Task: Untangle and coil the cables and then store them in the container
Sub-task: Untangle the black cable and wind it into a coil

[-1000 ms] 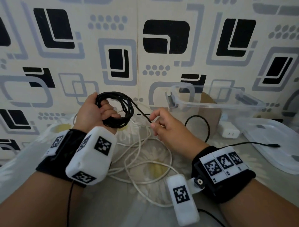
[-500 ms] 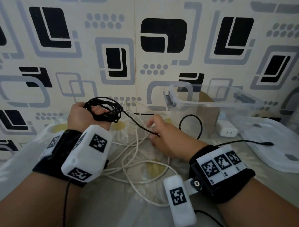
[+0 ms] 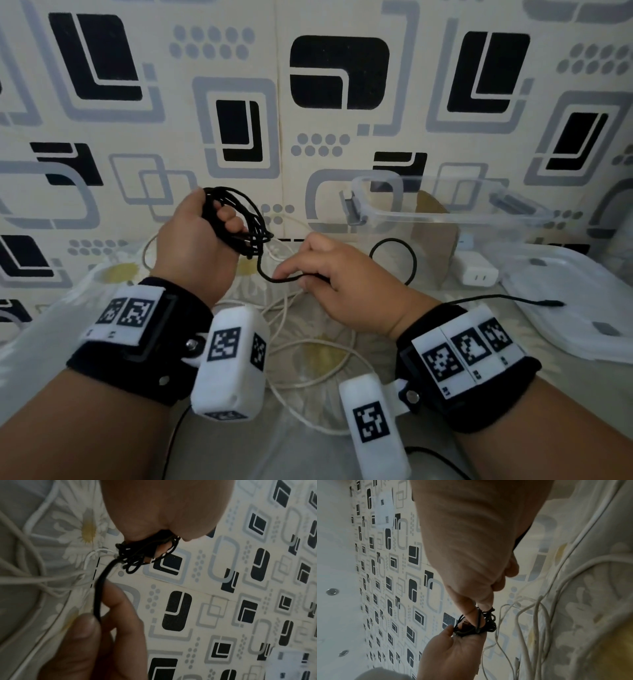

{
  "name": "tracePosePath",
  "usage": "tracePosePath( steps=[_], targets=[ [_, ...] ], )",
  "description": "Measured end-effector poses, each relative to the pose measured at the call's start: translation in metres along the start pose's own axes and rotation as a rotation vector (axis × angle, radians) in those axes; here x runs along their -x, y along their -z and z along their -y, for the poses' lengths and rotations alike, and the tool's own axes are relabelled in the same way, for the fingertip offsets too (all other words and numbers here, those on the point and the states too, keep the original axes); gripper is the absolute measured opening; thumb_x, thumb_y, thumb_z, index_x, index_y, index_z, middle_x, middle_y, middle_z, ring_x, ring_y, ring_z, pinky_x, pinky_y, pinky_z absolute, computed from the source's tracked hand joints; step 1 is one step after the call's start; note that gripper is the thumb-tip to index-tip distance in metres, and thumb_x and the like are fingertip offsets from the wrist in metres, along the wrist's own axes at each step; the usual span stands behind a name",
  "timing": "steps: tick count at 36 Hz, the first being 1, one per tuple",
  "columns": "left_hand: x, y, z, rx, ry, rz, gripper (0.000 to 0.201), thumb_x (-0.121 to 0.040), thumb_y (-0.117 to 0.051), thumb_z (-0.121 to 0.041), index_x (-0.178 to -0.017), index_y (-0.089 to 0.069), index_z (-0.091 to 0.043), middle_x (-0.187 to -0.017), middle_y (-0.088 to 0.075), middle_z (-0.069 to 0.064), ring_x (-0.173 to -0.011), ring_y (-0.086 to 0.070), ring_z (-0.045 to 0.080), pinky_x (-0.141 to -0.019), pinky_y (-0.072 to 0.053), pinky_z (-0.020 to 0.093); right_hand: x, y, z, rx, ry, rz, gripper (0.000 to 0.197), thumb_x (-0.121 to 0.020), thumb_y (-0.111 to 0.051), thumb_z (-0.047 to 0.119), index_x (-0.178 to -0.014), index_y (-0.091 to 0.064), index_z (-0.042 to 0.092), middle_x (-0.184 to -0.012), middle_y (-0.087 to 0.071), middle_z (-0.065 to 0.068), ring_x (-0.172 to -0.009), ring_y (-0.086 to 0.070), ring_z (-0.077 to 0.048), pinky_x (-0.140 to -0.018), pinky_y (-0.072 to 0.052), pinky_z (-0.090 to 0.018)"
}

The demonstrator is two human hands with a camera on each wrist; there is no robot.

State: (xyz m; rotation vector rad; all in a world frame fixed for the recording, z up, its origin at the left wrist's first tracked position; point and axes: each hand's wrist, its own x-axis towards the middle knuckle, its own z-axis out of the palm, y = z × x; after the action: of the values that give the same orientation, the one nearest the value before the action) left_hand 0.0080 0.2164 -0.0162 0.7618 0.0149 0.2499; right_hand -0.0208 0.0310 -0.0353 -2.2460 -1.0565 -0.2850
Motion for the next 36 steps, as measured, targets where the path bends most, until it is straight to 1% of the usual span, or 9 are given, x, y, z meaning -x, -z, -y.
tracePosePath(
  steps=[8, 12, 14, 17, 20, 24, 26, 30, 36],
  targets=[
    [0.016, -0.017, 0.009, -0.214, -0.110, 0.047, 0.028, -0.100, -0.040, -0.026, -0.075, -0.045, -0.015, -0.055, -0.046, -0.005, -0.050, -0.043, 0.010, -0.056, -0.036, 0.023, -0.001, 0.000, 0.001, 0.043, 0.108, -0.169, 0.027, -0.092, -0.054, 0.007, -0.112, -0.071, 0.014, -0.094, -0.049, 0.007, -0.069, -0.044, 0.006, -0.065, -0.033, -0.007],
    [0.022, -0.017, 0.013, -0.436, -0.101, 0.140, 0.037, -0.099, -0.036, -0.040, -0.072, -0.049, -0.018, -0.059, -0.048, -0.005, -0.056, -0.043, 0.013, -0.063, -0.034, 0.030, -0.002, -0.001, 0.005, 0.031, 0.142, -0.293, 0.024, -0.091, -0.056, 0.011, -0.110, -0.072, 0.013, -0.095, -0.059, -0.001, -0.073, -0.052, -0.008, -0.064, -0.047, -0.025],
    [0.026, -0.016, 0.016, -0.656, -0.184, 0.182, 0.041, -0.102, -0.031, -0.041, -0.073, -0.050, -0.017, -0.062, -0.050, -0.005, -0.056, -0.046, 0.010, -0.064, -0.039, 0.025, -0.002, 0.000, 0.007, 0.004, 0.161, -0.339, 0.022, -0.090, -0.059, 0.009, -0.108, -0.072, 0.012, -0.096, -0.061, 0.000, -0.078, -0.057, -0.011, -0.069, -0.050, -0.027],
    [0.031, -0.016, 0.019, -0.877, -0.307, 0.198, 0.040, -0.103, -0.027, -0.043, -0.081, -0.049, -0.018, -0.070, -0.052, -0.004, -0.058, -0.049, 0.002, -0.062, -0.042, 0.014, -0.001, 0.004, 0.011, 0.004, 0.173, -0.390, 0.016, -0.087, -0.065, 0.006, -0.102, -0.068, 0.011, -0.093, -0.064, 0.002, -0.078, -0.053, 0.001, -0.070, -0.044, -0.017],
    [0.035, -0.015, 0.018, -0.880, -0.214, 0.287, 0.050, -0.099, -0.027, -0.055, -0.080, -0.051, -0.015, -0.073, -0.052, 0.003, -0.072, -0.049, 0.013, -0.077, -0.043, 0.030, 0.000, 0.005, 0.011, 0.028, 0.151, -0.439, 0.011, -0.084, -0.068, 0.006, -0.093, -0.063, 0.011, -0.082, -0.058, 0.013, -0.069, -0.047, 0.011, -0.063, -0.034, -0.009],
    [0.043, -0.017, 0.020, -0.992, -0.330, 0.346, 0.057, -0.103, -0.020, -0.046, -0.096, -0.048, 0.003, -0.082, -0.049, 0.008, -0.074, -0.046, 0.013, -0.067, -0.043, 0.018, 0.001, 0.005, 0.012, 0.066, 0.127, -0.553, 0.014, -0.081, -0.071, 0.011, -0.083, -0.057, 0.012, -0.072, -0.047, 0.019, -0.059, -0.042, 0.008, -0.055, -0.034, -0.014],
    [0.045, -0.019, 0.020, -1.040, -0.371, 0.427, 0.056, -0.102, -0.018, -0.049, -0.088, -0.044, -0.001, -0.074, -0.046, 0.003, -0.065, -0.043, 0.006, -0.059, -0.039, 0.013, 0.001, 0.005, 0.013, 0.080, 0.124, -0.605, 0.018, -0.079, -0.073, 0.013, -0.079, -0.055, 0.013, -0.074, -0.050, 0.015, -0.059, -0.039, 0.007, -0.053, -0.038, -0.022],
    [0.042, -0.016, 0.020, -1.109, -0.445, 0.569, 0.052, -0.095, -0.018, -0.060, -0.078, -0.044, -0.018, -0.064, -0.043, -0.010, -0.060, -0.040, 0.007, -0.060, -0.035, 0.017, 0.001, 0.006, 0.015, 0.093, 0.122, -0.657, 0.025, -0.075, -0.078, 0.019, -0.074, -0.054, 0.012, -0.071, -0.051, 0.007, -0.059, -0.036, 0.005, -0.051, -0.037, -0.023],
    [0.049, -0.017, 0.017, -1.177, -0.489, 0.666, 0.048, -0.098, -0.020, -0.055, -0.071, -0.052, -0.032, -0.059, -0.049, -0.016, -0.054, -0.043, 0.001, -0.056, -0.033, 0.011, 0.003, 0.010, 0.016, 0.149, 0.050, -0.717, 0.036, -0.073, -0.076, 0.041, -0.071, -0.046, 0.022, -0.063, -0.040, 0.016, -0.053, -0.034, 0.000, -0.049, -0.031, -0.019]
  ],
)
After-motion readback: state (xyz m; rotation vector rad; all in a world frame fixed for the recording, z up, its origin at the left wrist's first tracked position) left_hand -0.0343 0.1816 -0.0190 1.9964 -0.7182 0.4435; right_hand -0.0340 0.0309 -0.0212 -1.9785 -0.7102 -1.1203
